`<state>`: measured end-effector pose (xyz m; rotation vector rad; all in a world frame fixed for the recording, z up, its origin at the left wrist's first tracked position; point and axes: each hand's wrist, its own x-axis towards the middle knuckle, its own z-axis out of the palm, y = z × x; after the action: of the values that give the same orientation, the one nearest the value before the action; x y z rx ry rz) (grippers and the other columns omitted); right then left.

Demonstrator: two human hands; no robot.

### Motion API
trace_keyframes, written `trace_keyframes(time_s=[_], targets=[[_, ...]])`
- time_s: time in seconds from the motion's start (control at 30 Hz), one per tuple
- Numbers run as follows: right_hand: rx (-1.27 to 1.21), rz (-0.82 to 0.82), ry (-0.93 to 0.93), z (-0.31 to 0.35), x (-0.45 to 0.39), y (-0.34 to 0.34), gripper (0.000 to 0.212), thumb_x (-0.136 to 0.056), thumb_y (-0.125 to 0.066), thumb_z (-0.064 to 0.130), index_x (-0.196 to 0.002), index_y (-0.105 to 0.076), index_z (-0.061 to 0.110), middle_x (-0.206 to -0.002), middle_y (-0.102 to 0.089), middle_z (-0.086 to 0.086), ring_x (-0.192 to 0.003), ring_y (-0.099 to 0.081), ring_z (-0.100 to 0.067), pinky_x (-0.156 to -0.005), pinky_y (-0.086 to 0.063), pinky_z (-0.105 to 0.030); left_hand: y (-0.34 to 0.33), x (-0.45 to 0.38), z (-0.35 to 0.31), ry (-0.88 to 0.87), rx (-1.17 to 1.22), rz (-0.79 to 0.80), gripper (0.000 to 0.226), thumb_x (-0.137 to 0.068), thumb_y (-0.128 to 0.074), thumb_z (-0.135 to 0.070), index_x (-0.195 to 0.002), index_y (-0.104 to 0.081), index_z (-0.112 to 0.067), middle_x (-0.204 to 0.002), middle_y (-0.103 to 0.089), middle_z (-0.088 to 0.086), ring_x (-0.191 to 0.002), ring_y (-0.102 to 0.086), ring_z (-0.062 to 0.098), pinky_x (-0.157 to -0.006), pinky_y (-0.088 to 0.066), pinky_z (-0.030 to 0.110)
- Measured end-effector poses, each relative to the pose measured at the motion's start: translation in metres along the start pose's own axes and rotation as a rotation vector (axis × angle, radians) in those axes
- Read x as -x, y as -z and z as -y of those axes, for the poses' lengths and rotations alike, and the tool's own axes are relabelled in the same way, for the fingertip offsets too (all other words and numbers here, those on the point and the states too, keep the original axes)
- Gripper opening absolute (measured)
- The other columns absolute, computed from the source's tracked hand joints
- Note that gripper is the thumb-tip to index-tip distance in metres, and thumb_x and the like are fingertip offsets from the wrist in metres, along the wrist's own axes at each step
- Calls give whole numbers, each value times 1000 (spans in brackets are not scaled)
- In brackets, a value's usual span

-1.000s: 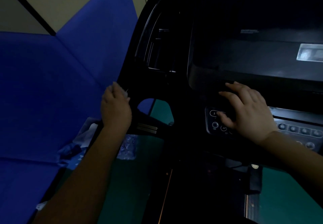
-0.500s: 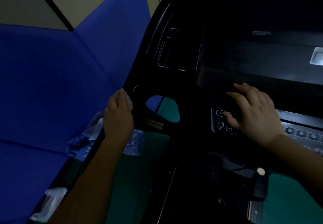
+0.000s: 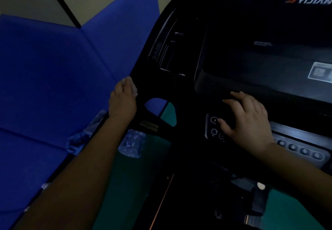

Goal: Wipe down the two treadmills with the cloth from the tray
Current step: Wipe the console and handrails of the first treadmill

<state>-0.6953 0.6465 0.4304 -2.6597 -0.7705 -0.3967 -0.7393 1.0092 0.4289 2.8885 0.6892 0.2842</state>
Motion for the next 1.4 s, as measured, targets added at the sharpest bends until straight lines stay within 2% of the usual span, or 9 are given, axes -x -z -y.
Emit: trace_keyframes(time_s=[0.23,0.43,0.63,0.77,0.87,0.97,1.1,1.3,1.4], targets=[[-110,-13,-56,19,-36,-3,45,-80,-65,37,-119,-59,13,-126,-52,-9,-119,-46,-29,-100,-41,-47,-5,33,27,-106,-54,-103,61,-92,-27,-30,-145,-32,-1,-139,-41,28,-116,-48,41,-95,-39,49],[-149,4,-83,37,-82,-13,55,-85,-62,40,-132,-50,14,-125,-50,-7,-117,-44,-24,-102,-37,-39,-6,-24,-3,-105,82,-93,57,-98,-44,-20,-149,-22,-6,-147,-30,23,-127,-37,38,-107,-31,46],[-144,-6,-87,46,-110,-24,68,-85,-58,47,-141,-40,12,-131,-47,-8,-122,-43,-25,-105,-38,-42,5,-118,-45,-274,233,-42,62,-99,-42,-20,-152,-11,-12,-151,-20,20,-133,-32,33,-112,-29,46],[-116,-20,-81,48,-110,-26,69,-86,-56,48,-143,-40,11,-130,-48,-7,-123,-43,-24,-106,-39,-42,25,-161,-74,-361,333,-49,62,-98,-47,-18,-151,-15,-18,-151,-24,13,-133,-33,24,-107,-29,31],[-115,-27,-80,47,-108,-29,67,-86,-56,47,-141,-41,12,-129,-49,-6,-122,-45,-24,-105,-40,-41,35,-160,-92,-414,578,-244,60,-93,-58,-14,-145,-28,-10,-146,-34,11,-131,-35,12,-106,-32,16],[-104,-34,-85,46,-108,-30,65,-87,-58,47,-140,-43,12,-128,-50,-5,-120,-46,-23,-104,-40,-41,28,-156,-112,-469,566,-448,48,-89,-64,-15,-133,-47,-10,-144,-31,13,-134,-34,22,-110,-33,22],[-81,-37,-81,46,-109,-30,64,-87,-57,48,-138,-45,11,-127,-50,-4,-118,-47,-22,-103,-41,-38,2,-176,-141,-436,465,-260,39,-92,-56,-32,-129,-56,-23,-145,-40,6,-133,-30,16,-112,-29,29],[-84,-39,-88,46,-110,-31,65,-87,-56,50,-138,-45,11,-126,-50,-3,-119,-47,-22,-103,-41,-37,-15,-191,-164,-679,434,-204,52,-97,-43,-4,-147,-32,-8,-155,-24,16,-141,-26,29,-117,-21,33],[-75,-37,-95,46,-111,-32,65,-86,-56,50,-138,-45,11,-127,-49,-3,-120,-47,-23,-104,-40,-38,-2,-220,-186,-839,342,-180,44,-96,-41,-8,-141,-43,-11,-145,-39,17,-132,-40,26,-112,-29,39]])
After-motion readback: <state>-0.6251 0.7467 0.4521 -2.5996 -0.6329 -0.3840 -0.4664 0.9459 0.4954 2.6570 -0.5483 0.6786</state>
